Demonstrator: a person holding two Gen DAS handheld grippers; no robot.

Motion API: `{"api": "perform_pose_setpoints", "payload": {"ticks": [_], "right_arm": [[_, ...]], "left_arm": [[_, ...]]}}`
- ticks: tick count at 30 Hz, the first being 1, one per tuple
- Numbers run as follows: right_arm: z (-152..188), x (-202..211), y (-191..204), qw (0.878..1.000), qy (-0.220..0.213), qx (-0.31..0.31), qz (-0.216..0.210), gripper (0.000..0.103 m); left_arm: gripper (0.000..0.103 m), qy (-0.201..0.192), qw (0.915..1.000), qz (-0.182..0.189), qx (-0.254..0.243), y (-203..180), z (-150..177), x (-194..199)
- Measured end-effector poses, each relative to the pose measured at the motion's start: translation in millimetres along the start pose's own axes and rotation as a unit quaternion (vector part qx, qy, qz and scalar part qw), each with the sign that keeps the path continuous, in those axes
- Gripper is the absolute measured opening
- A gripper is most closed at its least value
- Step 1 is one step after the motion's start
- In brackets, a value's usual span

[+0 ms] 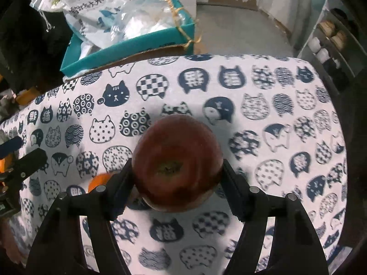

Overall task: Organize fruits
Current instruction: 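Close the left tool on the last small orange and lift it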

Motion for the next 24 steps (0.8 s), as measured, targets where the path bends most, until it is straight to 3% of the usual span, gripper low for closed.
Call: {"api": "perform_pose_setpoints", "payload": {"ticks": [8, 24], "right_arm": [[15.6, 25.2, -40.2, 0.999, -0.007, -0.03, 0.009, 0.071], [41.4, 36.6, -87.1, 0.998, -0.006, -0.057, 0.024, 0.071]], "left_arm": [[0.092, 0.0, 0.9984, 0.047, -0.031, -40.5, 0.9, -5.4], [0.092, 0.026, 0.9948, 0.06, -0.078, -93.4, 7.5, -29.2]]}}
Point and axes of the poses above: each gripper's, at about its wrist camera, not at the fingertips, and x roughly against the way its jaws point, y to its left, z to its underside, the point moved 1 cm from there along -x, roughly the way its jaws point, and after that the axes turned 14 degrees about -x, right-handed, at the moved point
